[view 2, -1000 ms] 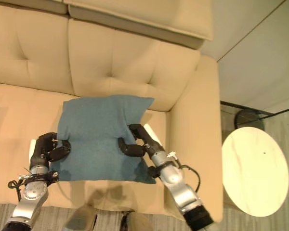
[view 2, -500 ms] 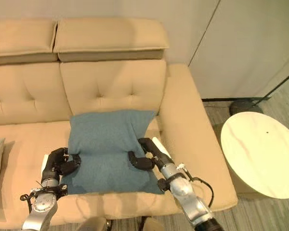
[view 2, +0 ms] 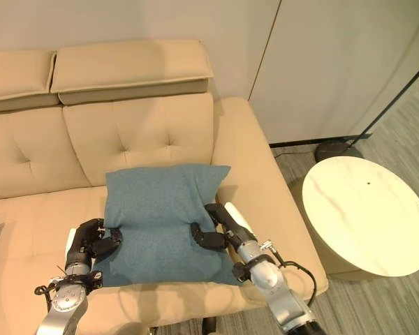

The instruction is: Pick up all the scattered cushions and arrange them neatly on the sofa.

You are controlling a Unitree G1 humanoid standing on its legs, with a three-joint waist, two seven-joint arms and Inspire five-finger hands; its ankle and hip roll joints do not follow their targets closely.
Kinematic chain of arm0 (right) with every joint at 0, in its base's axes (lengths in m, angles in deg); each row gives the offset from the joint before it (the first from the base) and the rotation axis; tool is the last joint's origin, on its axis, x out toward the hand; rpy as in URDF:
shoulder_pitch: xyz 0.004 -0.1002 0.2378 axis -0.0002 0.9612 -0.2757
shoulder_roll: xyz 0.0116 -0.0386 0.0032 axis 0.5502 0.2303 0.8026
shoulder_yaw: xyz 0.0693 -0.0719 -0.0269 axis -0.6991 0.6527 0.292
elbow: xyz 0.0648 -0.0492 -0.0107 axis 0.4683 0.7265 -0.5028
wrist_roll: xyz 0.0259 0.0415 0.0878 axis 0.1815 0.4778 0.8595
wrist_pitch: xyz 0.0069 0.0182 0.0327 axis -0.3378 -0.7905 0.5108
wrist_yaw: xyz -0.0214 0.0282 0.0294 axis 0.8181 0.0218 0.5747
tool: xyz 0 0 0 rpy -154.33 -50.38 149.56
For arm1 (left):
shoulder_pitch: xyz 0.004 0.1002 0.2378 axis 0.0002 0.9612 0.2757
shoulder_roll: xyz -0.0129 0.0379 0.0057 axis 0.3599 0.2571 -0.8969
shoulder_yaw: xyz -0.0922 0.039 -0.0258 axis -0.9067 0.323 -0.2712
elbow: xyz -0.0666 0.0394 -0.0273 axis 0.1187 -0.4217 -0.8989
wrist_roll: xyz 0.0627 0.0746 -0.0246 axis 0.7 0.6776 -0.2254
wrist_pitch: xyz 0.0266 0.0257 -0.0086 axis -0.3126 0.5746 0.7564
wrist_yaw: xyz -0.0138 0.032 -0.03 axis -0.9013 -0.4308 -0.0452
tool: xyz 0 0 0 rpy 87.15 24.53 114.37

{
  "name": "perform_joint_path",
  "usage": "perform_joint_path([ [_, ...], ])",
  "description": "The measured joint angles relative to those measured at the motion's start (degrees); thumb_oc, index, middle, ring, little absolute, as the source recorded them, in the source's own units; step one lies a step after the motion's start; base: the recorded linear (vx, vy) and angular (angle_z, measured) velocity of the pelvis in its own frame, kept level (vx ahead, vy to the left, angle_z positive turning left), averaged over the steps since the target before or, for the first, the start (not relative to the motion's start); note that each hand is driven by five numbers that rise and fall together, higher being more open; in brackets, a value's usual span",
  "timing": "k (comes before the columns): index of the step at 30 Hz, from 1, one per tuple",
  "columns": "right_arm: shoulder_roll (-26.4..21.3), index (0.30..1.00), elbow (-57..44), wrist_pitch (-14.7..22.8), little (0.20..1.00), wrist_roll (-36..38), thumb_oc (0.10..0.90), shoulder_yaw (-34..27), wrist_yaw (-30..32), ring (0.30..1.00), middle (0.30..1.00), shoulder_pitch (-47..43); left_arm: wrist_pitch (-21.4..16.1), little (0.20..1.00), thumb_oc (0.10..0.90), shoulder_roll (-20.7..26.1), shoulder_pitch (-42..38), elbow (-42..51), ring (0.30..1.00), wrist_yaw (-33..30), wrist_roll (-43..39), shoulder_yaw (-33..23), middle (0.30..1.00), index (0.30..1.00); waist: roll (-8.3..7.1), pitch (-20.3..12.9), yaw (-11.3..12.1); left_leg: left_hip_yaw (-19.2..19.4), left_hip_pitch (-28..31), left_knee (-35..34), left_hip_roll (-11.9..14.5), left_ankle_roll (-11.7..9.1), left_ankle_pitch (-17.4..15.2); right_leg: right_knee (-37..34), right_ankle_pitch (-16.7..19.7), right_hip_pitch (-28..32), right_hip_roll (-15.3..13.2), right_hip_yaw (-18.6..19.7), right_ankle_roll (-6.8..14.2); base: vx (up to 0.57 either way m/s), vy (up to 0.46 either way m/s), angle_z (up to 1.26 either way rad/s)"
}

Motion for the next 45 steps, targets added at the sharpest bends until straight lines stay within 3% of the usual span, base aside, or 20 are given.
perform_joint_path([
  [16,-0.16,0.3,1.53,0.19,0.3,0.0,0.4,0.07,0.86,0.3,0.3,-0.37,0.04,0.3,0.4,0.16,0.12,-0.06,0.3,1.06,-1.15,0.57,0.3,0.3,0.15,-0.05,0.96,-2.41,-0.29,0.39,0.51,-0.98,0.45,-0.03,0.02,1.02,0.79,-2.22,-0.07,-0.01,-0.059,0.08],
  [20,-2.61,0.3,10.35,0.0,0.3,-1.51,0.4,2.63,2.24,0.3,0.3,-8.85,0.46,0.3,0.4,1.84,-8.38,-4.04,0.3,-0.38,4.46,3.04,0.3,0.3,0.7,-0.15,0.86,-2.6,-4.88,3.16,0.03,-1.93,0.69,-0.01,0.29,-1.01,0.49,-4.83,-0.01,0.06,0.013,0.32],
  [25,-3.85,0.3,15.37,-0.56,0.3,-3.23,0.4,7.63,4.2,0.3,0.3,-21.15,2.1,0.3,0.4,6.76,-21.01,-10.87,0.3,-5.04,8.71,6.58,0.3,0.3,0.84,-0.38,1.25,-1.81,-5.69,0.02,0.78,-2.27,1.95,-0.04,1.25,-3.24,0.92,-4.94,-0.33,0.13,0.04,-0.02],
  [31,-5.73,0.3,21.73,-1.08,0.3,-5.6,0.4,12.28,8.45,0.3,0.3,-34.66,2.21,0.3,0.4,10.48,-31.85,-12.01,0.3,-8.95,12.15,7.68,0.3,0.3,0.26,-0.5,1.22,-0.96,-7.26,-0.79,0.66,-2.08,2.5,-0.06,1.64,-5.62,0.71,-4.28,-0.39,0.03,0.038,-0.06],
  [36,-6.24,0.3,32.49,-1.45,0.3,-5.8,0.4,20.24,11.72,0.3,0.3,-51.84,2.39,0.3,0.4,13.04,-50.33,-25.99,0.3,-11.67,11.8,12.43,0.3,0.3,-1.96,-0.8,0.86,0.29,-14.31,3.1,0.93,-2.12,2.46,-0.01,3.68,-11.39,1.16,-3.08,-0.87,-0.11,0.034,-0.11],
  [37,-5.92,0.3,35.93,-1.58,0.3,-5.78,0.4,21.68,12.77,0.3,0.3,-56.56,2.64,0.3,0.4,13.43,-55.72,-29.32,0.3,-11.82,11.63,14.16,0.3,0.3,-3.35,-0.38,0.31,0.36,-19.91,9.09,0.09,-2.23,2.16,0.06,5.3,-13.46,0.43,-2.62,-1.09,-0.08,0.048,0.02],
  [38,-5.73,0.3,38.18,-1.76,0.3,-5.73,0.4,22.55,13.46,0.3,0.3,-59.86,2.83,0.3,0.4,14.13,-59.09,-30.98,0.3,-12.42,11.69,15.86,0.3,0.3,-4.58,-0.69,-0.03,0.14,-22.59,7.75,-0.71,-1.59,1.4,0.07,5.84,-15.58,-0.23,-1.01,-1.39,-0.11,0.066,-0.06],
  [39,-6.31,0.3,38.54,-1.77,0.3,-5.72,0.4,22.61,13.84,0.3,0.3,-62.1,2.83,0.3,0.4,14.6,-61.52,-31.95,0.3,-13.2,12.04,17.04,0.3,0.3,-4.07,-1.01,-0.19,0.3,-20.76,0.33,0.56,-0.78,5.29,0.0,5.59,-17.23,0.82,-0.3,-1.13,-0.09,0.067,-0.35],
  [40,-6.4,0.3,38.82,-1.73,0.3,-5.67,0.4,22.87,15.37,0.3,0.3,-64.39,2.85,0.3,0.4,15.31,-64.04,-32.86,0.3,-14.55,12.45,17.54,0.3,0.3,-3.5,-0.9,-0.5,0.92,-20.4,-2.07,2.17,-1.65,7.07,-0.01,5.53,-18.62,2.11,-0.11,-0.96,-0.09,0.062,-0.36],
  [43,-3.31,0.3,44.99,-0.94,0.3,-5.28,0.4,27.66,18.22,0.3,0.3,-70.48,2.89,0.3,0.4,14.63,-68.57,-40.32,0.3,-18.64,13.81,18.59,0.3,0.3,-4.58,-0.29,-2.37,2.07,-22.86,-0.73,1.84,-1.83,7.18,-0.07,8.19,-21.16,1.76,0.01,0.62,-0.09,0.069,-0.25],
  [44,-0.92,0.3,49.22,-0.34,0.3,-5.14,0.4,29.24,18.99,0.3,0.3,-71.85,2.69,0.3,0.4,13.27,-69.26,-44.24,0.3,-20.18,14.08,18.67,0.3,0.3,-5.22,0.04,-2.68,2.55,-26.02,4.72,0.66,-2.86,5.59,0.01,9.2,-21.32,0.42,0.06,0.4,-0.06,0.03,-0.05],
  [45,0.44,0.3,51.37,-0.19,0.3,-5.02,0.4,29.87,19.11,0.3,0.3,-72.65,2.74,0.3,0.4,12.5,-69.74,-46.07,0.3,-20.71,14.02,18.69,0.3,0.3,-5.59,0.21,-2.85,2.84,-28.15,6.4,-0.22,-2.61,4.35,0.05,9.31,-21.58,-0.34,0.37,0.39,-0.04,0.021,-0.09],
])
